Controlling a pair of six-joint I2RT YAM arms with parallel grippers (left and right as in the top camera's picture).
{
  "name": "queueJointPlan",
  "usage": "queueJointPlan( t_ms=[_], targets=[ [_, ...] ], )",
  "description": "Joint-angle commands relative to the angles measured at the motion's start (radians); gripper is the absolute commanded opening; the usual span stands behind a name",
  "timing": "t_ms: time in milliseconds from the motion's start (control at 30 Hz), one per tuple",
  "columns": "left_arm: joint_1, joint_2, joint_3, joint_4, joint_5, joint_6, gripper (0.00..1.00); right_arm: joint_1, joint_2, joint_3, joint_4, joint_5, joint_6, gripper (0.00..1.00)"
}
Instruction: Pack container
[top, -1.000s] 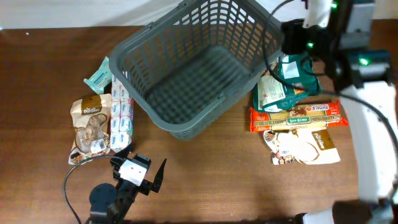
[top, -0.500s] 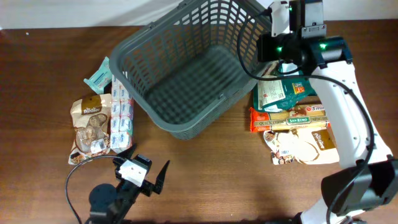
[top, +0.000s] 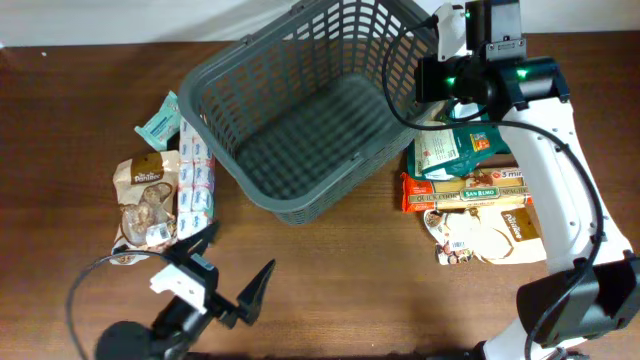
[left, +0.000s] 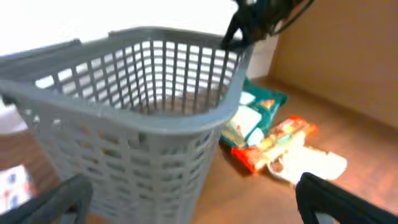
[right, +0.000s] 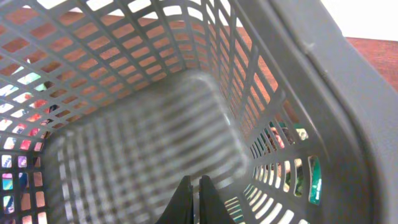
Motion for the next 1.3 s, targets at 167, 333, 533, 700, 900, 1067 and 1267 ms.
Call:
queueJointPlan(
  t_ms=[167,333,533,700,900,1067,1267],
  targets=[
    [-0.066,0.360,0.274,-0.229,0.061,0.050,0.99,0.001,-0.002,0.003,-0.016,0.028,-0.007,0.03],
    [-0.256,0.418,0.337,-0.232,-0.016,0.049,0.99,0.001,-0.002,0.003,-0.016,0.028,-0.007,0.04],
    [-0.389,0.414,0.376,-0.121,-0.026,0.050,0.99,0.001,-0.002,0.003,-0.016,0.028,-0.007,0.04],
    [-0.394,0.414,0.376,-0.094,-0.037,0.050,0.99,0.001,-0.002,0.003,-0.016,0.028,-0.006,0.04],
    [-0.394,0.444,0.376,-0.179,-0.129,0.031,0.77,0.001,-0.004,0.003,-0.021,0.028,-0.006,0.03],
    [-0.394,0.479,0.376,-0.229,-0.386,-0.090,0.02,0.001,-0.004,0.003,-0.024,0.027,-0.006,0.03],
    [-0.502,0.590,0.376,-0.253,-0.480,-0.114,0.02,0.001,-0.006,0.003,-0.025,0.028,-0.006,0.04]
  ],
)
